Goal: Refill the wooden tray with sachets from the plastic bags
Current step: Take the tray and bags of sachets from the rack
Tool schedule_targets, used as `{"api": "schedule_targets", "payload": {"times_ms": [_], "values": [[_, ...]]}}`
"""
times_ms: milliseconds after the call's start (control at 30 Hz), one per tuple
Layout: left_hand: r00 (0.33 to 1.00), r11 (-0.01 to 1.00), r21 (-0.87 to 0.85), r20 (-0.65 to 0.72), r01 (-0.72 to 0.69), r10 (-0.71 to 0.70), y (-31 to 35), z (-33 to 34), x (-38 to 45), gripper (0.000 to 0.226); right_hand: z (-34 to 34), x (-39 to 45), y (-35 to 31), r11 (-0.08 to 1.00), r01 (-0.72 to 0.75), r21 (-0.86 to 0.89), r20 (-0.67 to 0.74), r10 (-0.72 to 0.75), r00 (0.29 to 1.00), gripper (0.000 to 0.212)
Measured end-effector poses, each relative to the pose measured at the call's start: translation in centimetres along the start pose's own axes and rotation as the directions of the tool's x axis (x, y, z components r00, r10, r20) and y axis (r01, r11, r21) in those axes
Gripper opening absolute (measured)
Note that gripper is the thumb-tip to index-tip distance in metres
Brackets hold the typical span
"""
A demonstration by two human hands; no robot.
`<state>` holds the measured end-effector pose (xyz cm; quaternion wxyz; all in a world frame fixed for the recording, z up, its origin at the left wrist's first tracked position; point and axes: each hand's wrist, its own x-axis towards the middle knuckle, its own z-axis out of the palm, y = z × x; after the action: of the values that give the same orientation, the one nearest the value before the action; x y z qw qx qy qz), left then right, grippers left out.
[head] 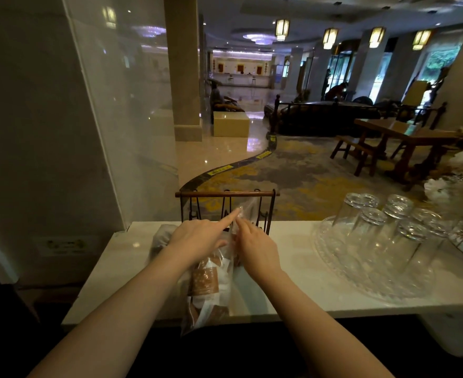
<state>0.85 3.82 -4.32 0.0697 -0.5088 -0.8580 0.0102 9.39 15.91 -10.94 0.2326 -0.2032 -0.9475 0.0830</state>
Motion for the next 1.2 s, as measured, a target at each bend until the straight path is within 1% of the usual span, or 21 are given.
{"api": "schedule_targets", "payload": {"times_ms": [67,100,133,200,267,333,400,500,567,667,700,767,833,900,933,1000,1067,1100,1133,1167,1200], "values": [[1.000,1.000,-0.003,-0.013,0.013,-0.013,0.0,0.6,0.5,0.074,-0.1,0.5,-0.1,0.999,-0.022,-0.040,-0.040,0.020,0.999,0.032],[0.999,1.000,-0.014,-0.029,0.016,-0.017,0.1,0.9,0.7,0.075,-0.4,0.8,-0.1,0.997,-0.063,-0.043,-0.058,0.061,0.996,0.022],[0.999,0.999,-0.034,-0.041,0.020,-0.022,0.1,1.2,0.7,0.077,-0.6,1.0,0.0,0.994,-0.111,-0.017,-0.065,0.109,0.992,0.017],[0.997,0.995,-0.085,-0.051,0.051,-0.056,-0.1,1.8,0.7,0.081,-0.9,1.0,0.5,0.985,-0.159,0.061,-0.058,0.162,0.985,0.018],[0.994,0.992,-0.099,-0.058,0.082,-0.088,-0.7,2.1,0.6,0.076,-1.1,0.8,0.7,0.985,-0.141,0.101,-0.060,0.147,0.987,0.019],[0.991,0.993,-0.055,-0.072,0.106,-0.110,-0.9,2.1,0.5,0.070,-1.1,0.7,0.9,0.976,-0.145,0.160,-0.073,0.159,0.985,0.019],[0.990,0.992,-0.001,-0.074,0.123,-0.122,-0.5,1.9,0.5,0.065,-1.0,0.8,1.1,0.948,-0.195,0.251,-0.052,0.214,0.975,0.018],[0.986,0.990,0.008,-0.089,0.141,-0.140,-0.1,1.9,0.5,0.064,-1.8,0.3,1.1,0.886,-0.199,0.418,-0.021,0.228,0.973,0.020],[0.986,0.988,-0.012,-0.075,0.151,-0.151,-0.2,2.2,0.4,0.067,-2.9,-0.8,0.5,0.789,-0.173,0.589,-0.004,0.218,0.976,0.021],[0.988,0.989,-0.023,-0.052,0.147,-0.148,-0.4,2.2,0.5,0.077,-5.7,-3.1,-0.8,0.543,-0.141,0.828,0.049,0.182,0.982,0.025],[0.990,0.991,-0.027,-0.051,0.133,-0.135,-0.5,2.1,0.5,0.079,-6.8,-3.8,-1.1,0.458,-0.124,0.880,0.049,0.171,0.984,0.027],[0.992,0.993,-0.044,-0.055,0.113,-0.115,-0.4,1.8,0.3,0.077,-8.8,-5.6,-1.6,0.354,-0.087,0.931,0.029,0.164,0.986,0.027],[0.985,0.986,-0.097,-0.093,0.133,-0.142,0.0,1.5,-0.3,0.072,-10.1,-7.5,-1.8,0.310,-0.059,0.949,0.014,0.148,0.989,0.025],[0.973,0.981,-0.093,-0.144,0.170,-0.182,0.2,1.2,-1.5,0.068,-10.3,-9.8,-1.9,0.271,-0.089,0.958,0.059,0.118,0.991,0.022],[0.963,0.981,-0.104,-0.201,0.161,-0.179,0.3,1.0,-2.6,0.064,-10.2,-11.1,-1.9,0.256,-0.109,0.960,0.085,0.103,0.991,0.021],[0.934,0.988,-0.134,-0.339,0.072,-0.114,0.4,1.3,-5.5,0.055,-9.6,-13.8,-1.8,0.225,-0.157,0.962,0.140,0.090,0.986,0.022],[0.879,0.990,-0.135,-0.476,-0.031,-0.037,0.7,1.5,-9.0,0.046,-8.8,-16.0,-1.9,0.186,-0.187,0.965,0.176,0.072,0.982,0.024],[0.855,0.986,-0.143,-0.518,-0.082,-0.004,0.9,2.2,-11.4,0.042,-7.9,-17.7,-2.1,0.168,-0.220,0.961,0.213,0.061,0.975,0.025],[0.825,0.981,-0.144,-0.565,-0.128,0.024,1.0,2.5,-13.1,0.040,-7.4,-18.6,-2.1,0.161,-0.224,0.961,0.218,0.058,0.974,0.026],[0.803,0.979,-0.133,-0.595,-0.155,0.046,1.1,2.9,-15.0,0.040,-6.9,-19.6,-2.1,0.160,-0.226,0.961,0.219,0.056,0.974,0.026],[0.794,0.976,-0.142,-0.606,-0.167,0.048,1.2,3.6,-16.5,0.042,-6.4,-20.5,-2.1,0.156,-0.235,0.959,0.230,0.051,0.972,0.025]]}}
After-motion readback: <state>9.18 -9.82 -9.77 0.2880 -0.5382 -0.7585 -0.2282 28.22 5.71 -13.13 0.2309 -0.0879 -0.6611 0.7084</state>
